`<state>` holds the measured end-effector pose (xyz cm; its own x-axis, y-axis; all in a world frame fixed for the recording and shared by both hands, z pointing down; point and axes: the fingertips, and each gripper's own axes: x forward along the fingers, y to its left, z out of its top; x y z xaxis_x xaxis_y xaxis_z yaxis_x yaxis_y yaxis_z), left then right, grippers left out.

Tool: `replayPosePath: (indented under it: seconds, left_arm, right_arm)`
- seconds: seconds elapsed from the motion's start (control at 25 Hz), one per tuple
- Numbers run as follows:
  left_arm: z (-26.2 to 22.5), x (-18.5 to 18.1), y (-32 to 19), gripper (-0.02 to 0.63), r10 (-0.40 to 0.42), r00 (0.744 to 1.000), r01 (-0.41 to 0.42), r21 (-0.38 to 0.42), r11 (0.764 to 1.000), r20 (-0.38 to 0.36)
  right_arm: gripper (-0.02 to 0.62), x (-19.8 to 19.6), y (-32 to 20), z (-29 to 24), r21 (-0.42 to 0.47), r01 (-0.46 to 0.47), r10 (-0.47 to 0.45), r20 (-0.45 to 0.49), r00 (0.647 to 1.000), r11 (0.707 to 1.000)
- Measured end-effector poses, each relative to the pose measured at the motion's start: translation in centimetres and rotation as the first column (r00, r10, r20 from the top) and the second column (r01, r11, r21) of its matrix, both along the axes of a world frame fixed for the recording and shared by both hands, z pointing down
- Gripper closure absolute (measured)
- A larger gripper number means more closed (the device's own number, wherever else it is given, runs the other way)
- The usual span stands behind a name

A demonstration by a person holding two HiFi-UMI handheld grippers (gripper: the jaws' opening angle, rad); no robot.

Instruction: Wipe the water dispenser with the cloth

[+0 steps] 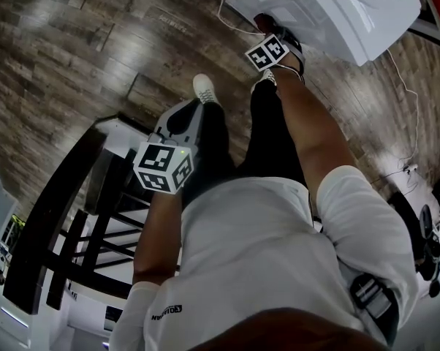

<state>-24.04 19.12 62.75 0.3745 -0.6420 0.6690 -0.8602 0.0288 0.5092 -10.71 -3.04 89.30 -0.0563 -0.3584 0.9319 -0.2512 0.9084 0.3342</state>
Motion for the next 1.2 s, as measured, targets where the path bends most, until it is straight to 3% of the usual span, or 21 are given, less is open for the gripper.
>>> replayPosePath:
  seconds: [0.28, 0.44, 0.64, 0.92, 1.2]
  left_arm:
    - [-1.1, -0.8, -1.5, 0.610, -0.004, 1.000, 0.004, 0.040, 0.999, 0.013]
    - [-2.8, -1.3, -2.9, 0.610, 0.002, 1.000, -0.004, 0.090, 0.996, 0.020]
    - [-5.1, -2.0, -4.0, 0.609, 0.022, 0.999, -0.027, 0.151, 0.988, 0.033]
    - [-7.1, -2.6, -4.4, 0.611, 0.013, 0.999, -0.021, 0.187, 0.982, 0.046]
    - [-8.4, -2.5, -4.0, 0.609, 0.012, 0.999, -0.021, 0.226, 0.974, 0.044]
  right_arm:
    - [0.545, -1.9, 2.3, -6.5, -0.039, -0.006, 0.013, 0.163, 0.986, 0.999]
    - [0.545, -3.6, 3.7, -13.9, -0.028, -0.009, 0.017, 0.292, 0.956, 1.000]
    - [0.545, -5.6, 2.5, -25.1, 0.056, -0.008, -0.016, 0.411, 0.911, 0.998]
    - [0.545, -7.9, -2.0, -37.2, 0.185, -0.029, -0.060, 0.457, 0.888, 0.982]
    - [0.545, -10.6, -4.3, -39.4, 0.254, -0.045, -0.071, 0.429, 0.901, 0.966]
